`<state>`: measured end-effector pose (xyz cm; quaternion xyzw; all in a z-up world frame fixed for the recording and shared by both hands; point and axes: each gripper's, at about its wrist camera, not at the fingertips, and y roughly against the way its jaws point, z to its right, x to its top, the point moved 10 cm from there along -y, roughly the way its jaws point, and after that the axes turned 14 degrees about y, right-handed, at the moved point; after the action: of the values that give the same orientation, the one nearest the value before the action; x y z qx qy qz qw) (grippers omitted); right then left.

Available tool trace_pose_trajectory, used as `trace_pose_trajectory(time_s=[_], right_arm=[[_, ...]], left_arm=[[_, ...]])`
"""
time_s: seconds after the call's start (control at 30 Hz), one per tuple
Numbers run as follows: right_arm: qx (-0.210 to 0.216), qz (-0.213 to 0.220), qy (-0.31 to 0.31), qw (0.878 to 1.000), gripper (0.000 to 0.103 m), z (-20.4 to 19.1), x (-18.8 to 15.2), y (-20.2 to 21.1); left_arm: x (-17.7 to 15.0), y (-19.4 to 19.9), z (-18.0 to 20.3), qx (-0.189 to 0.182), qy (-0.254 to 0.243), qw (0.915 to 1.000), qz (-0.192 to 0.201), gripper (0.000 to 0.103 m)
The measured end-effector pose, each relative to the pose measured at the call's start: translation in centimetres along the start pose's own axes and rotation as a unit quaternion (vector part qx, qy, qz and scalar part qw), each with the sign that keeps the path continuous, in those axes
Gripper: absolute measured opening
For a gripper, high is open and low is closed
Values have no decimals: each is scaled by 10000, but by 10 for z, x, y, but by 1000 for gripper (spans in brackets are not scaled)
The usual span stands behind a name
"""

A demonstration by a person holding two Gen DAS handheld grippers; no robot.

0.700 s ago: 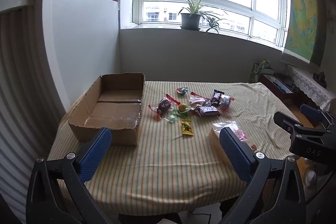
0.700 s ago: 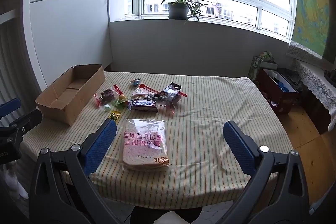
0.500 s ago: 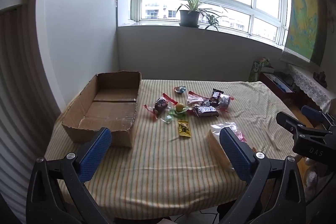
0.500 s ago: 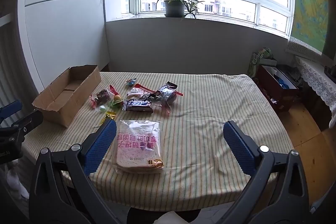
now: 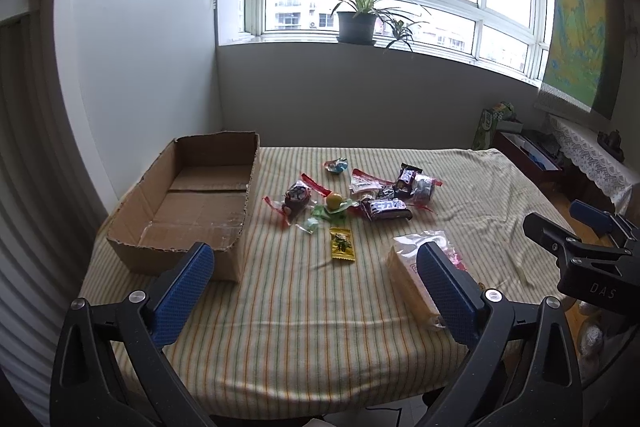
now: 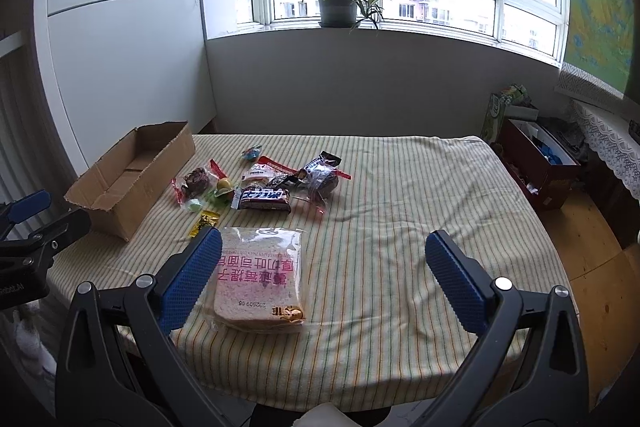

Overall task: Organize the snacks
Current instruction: 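Move both tools toward the bagged bread loaf on the table, then close the left gripper on the bagged bread loaf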

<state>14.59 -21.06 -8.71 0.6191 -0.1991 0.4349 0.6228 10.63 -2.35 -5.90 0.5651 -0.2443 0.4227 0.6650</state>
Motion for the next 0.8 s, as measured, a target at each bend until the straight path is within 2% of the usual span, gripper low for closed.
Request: trace_pose_trajectory(time_s=[0.37, 0.63, 0.67, 0.8], right_arm=[[233, -25, 34, 9997, 103, -5, -1, -6], [386, -255, -54, 9989, 102, 0, -11, -23], [424, -299, -70, 9986, 99, 0, -13, -26], [499, -419, -122, 9978, 98, 2, -19, -34]], left_arm=[[-12, -4, 15, -157, -11, 9999, -62, 101], [-18, -21, 19, -503, 324, 9973, -424, 89], [-20, -23, 20, -517, 345, 9969, -478, 89], [-27, -30, 21, -436, 254, 9968, -619, 88]])
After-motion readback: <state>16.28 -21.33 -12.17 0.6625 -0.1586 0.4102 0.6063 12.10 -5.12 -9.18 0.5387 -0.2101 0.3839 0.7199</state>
